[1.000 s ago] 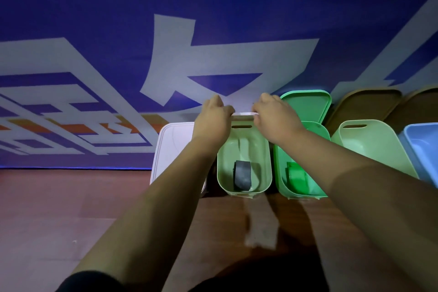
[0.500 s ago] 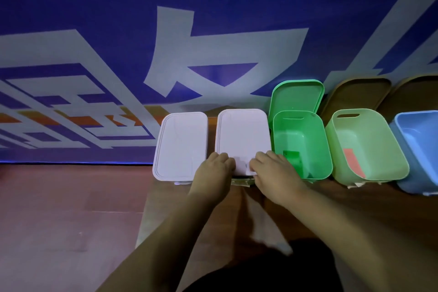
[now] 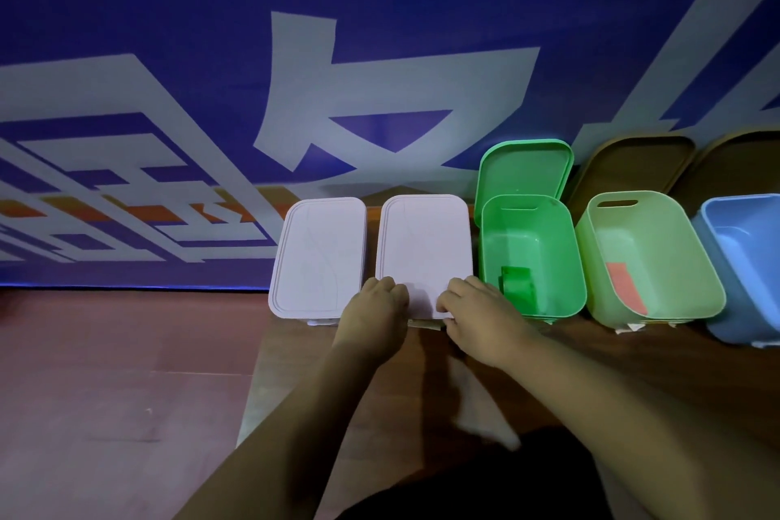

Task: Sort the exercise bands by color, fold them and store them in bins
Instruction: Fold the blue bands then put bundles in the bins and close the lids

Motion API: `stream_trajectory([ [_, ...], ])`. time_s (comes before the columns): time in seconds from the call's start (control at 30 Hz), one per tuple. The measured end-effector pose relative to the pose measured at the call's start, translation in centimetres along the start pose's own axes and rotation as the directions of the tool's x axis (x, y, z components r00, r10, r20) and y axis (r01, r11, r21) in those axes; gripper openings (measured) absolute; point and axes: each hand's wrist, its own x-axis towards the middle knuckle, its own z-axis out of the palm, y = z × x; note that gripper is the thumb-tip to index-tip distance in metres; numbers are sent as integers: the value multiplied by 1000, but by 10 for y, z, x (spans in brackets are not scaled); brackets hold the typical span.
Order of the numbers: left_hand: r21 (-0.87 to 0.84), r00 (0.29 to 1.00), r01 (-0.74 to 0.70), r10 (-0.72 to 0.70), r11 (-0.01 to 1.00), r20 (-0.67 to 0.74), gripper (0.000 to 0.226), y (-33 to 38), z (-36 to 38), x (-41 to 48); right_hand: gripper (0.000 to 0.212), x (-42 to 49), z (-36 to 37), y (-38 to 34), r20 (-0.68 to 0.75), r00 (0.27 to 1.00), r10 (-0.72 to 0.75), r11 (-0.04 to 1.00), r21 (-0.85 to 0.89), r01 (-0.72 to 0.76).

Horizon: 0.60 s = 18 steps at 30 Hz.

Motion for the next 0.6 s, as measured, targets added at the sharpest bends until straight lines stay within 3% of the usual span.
stream_trajectory([
  [0.13, -80, 999, -35, 36, 996, 6, 17, 14, -22, 24, 14, 13, -27, 27, -88, 996, 10, 991, 133, 2],
  [0.27, -189, 995, -72, 83, 979, 51, 22, 47, -50, 85, 13, 37, -75, 74, -133, 985, 113, 990, 105, -99],
  [0.47, -187, 989, -108, 88, 976, -115, 32, 104, -73, 193, 38, 68, -137, 145, -272, 898, 344, 939, 99, -330],
  [0.6, -140, 991, -71, 54, 988, -124, 45, 132, -70, 240, 57, 77, -154, 173, -228, 899, 374, 927, 63, -370],
])
